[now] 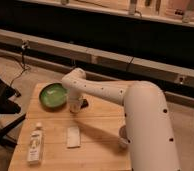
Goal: Push the eraser across the table
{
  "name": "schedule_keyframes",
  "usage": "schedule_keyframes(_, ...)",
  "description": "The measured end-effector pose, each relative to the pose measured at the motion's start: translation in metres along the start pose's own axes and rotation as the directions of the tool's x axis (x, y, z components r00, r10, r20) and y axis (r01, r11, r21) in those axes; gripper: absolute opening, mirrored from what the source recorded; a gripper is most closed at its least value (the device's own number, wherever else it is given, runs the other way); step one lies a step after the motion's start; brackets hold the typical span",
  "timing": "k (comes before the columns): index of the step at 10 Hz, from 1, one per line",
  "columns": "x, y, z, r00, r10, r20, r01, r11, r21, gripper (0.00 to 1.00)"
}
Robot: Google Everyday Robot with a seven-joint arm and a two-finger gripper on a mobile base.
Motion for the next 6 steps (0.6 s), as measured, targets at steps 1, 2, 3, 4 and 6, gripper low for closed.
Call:
schedule_keyframes(1,0.001,0.000,-0.005,1.000,0.004,-0.011,-0.004,1.000,0.010,0.00)
schedule_keyframes(2,0.004,0.003,-0.018,0.999,0.016,-0.027,-0.015,0.999,0.029,0.00)
schedule_keyframes(3,0.005,0.007,-0.025,0.999,0.025,-0.029,-0.024,0.999,0.035,0.00)
schedule_keyframes(4,0.003,0.003,-0.029,1.000,0.006,-0.021,-0.006,1.000,0.031,0.00)
schedule_keyframes(6,-0.002,-0.003,-0.020,1.000,-0.022,-0.004,0.022,1.000,0.023,0.00)
